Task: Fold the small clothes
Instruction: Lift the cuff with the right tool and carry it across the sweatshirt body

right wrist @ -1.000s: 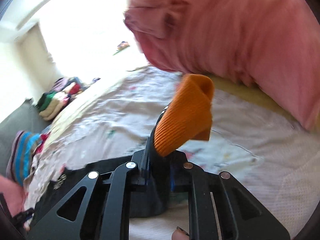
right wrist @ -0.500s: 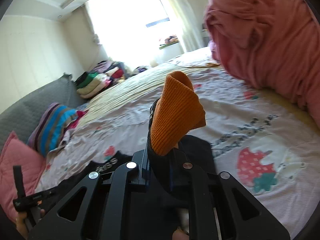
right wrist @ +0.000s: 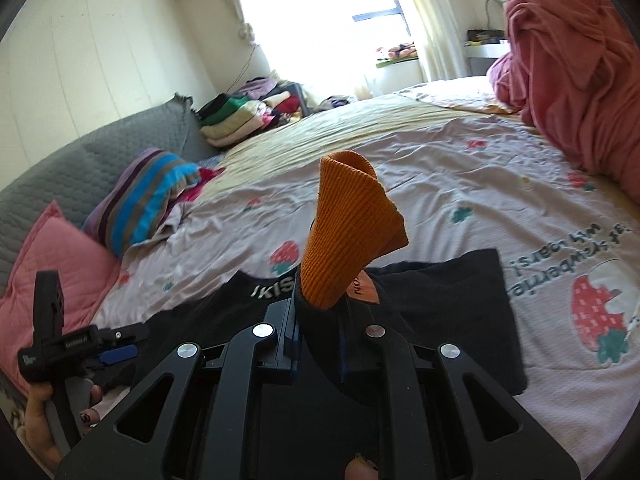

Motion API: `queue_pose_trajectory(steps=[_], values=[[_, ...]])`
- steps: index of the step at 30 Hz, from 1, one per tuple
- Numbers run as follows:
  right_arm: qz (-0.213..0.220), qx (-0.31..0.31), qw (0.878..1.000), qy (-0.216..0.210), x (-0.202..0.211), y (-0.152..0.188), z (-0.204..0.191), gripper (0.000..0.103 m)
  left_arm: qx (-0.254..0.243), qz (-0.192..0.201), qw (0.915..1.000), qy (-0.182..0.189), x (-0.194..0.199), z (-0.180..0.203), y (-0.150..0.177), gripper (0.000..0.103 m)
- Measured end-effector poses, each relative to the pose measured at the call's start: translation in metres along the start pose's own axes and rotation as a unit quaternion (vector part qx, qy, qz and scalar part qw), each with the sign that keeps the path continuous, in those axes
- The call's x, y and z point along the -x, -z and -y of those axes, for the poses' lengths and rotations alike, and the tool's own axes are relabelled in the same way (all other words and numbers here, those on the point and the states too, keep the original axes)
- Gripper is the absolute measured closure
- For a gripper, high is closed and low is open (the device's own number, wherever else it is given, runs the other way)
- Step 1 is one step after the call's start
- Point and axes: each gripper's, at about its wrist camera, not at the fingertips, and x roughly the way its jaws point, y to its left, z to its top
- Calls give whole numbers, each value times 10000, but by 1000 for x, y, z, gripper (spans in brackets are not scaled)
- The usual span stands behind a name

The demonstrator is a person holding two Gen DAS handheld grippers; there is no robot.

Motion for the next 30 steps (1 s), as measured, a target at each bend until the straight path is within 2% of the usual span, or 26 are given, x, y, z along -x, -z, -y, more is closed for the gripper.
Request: queue_pose_trajectory(steps=[6,13,18,20,25,30], values=[[-240,120,9996,-92,-21,12,-20,91,268,-150,9991,292,-5,-8,2,9],[-752,205,9967,-243,-56,38,-43,90,555,-305,9963,576,-14,-16,4,9],[-990,270,9940,-376,-66,49,-52,88,692,-363,9935,830,-20,-20,4,9],[-1059,273,9931,-426,-67,53,-53,85,710,-387,9925,917,-22,-21,5,9],[-1206,200,9901,-693,-57,55,-50,65,905,-467,9880,1161,-30,-26,8,9],[-1099,299,9912,-671,-36,55,-47,62,1003,-598,9828,1430,-38,-23,14,9]])
